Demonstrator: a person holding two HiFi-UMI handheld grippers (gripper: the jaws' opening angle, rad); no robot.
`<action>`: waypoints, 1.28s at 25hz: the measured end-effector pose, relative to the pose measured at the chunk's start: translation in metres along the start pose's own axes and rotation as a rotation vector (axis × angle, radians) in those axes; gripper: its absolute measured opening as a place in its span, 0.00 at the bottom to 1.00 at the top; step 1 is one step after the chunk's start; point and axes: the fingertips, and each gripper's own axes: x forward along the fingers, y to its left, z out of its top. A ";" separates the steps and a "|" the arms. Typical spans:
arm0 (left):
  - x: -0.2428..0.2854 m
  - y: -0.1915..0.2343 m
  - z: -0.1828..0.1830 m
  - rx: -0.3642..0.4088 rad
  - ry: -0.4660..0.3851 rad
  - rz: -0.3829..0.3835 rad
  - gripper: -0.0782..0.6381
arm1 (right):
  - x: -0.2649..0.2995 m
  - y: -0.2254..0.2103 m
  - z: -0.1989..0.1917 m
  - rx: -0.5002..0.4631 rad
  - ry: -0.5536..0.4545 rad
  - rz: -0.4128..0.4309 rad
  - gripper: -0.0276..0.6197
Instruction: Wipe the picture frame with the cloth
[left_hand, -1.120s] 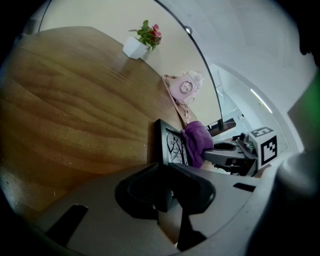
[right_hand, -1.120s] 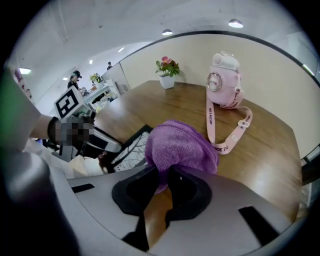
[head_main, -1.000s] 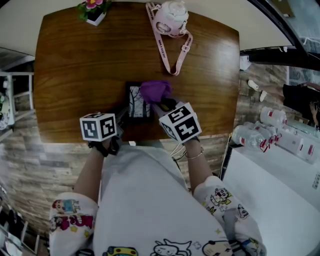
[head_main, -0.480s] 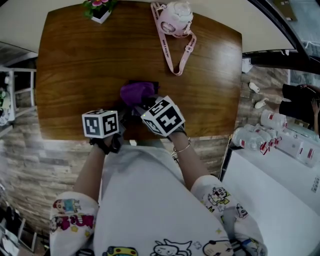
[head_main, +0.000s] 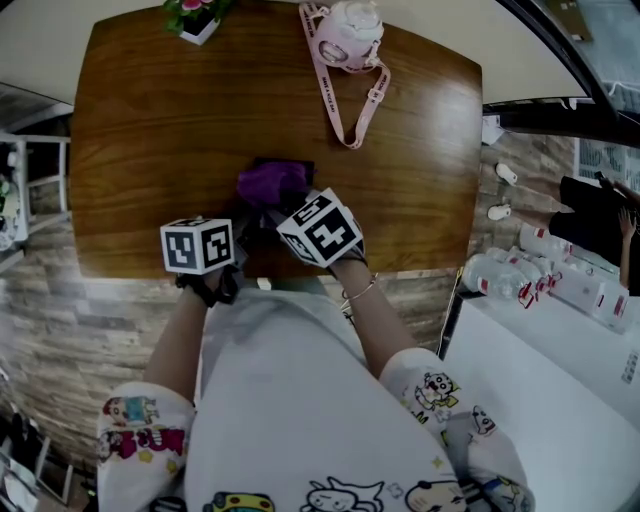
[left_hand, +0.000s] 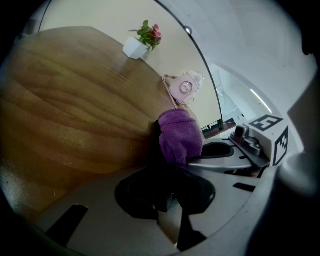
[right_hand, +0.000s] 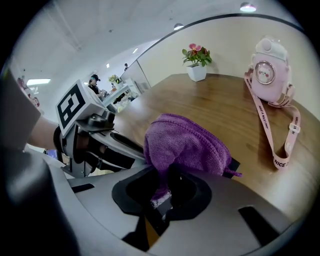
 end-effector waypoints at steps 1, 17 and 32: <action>0.000 0.000 0.000 -0.001 -0.002 0.000 0.19 | -0.001 -0.001 -0.001 0.000 -0.001 -0.003 0.12; 0.000 0.000 0.001 -0.008 -0.008 0.005 0.19 | -0.028 -0.024 -0.032 0.022 0.006 -0.069 0.12; 0.001 0.000 0.001 -0.019 0.000 -0.007 0.19 | -0.057 -0.046 -0.058 0.091 0.010 -0.146 0.12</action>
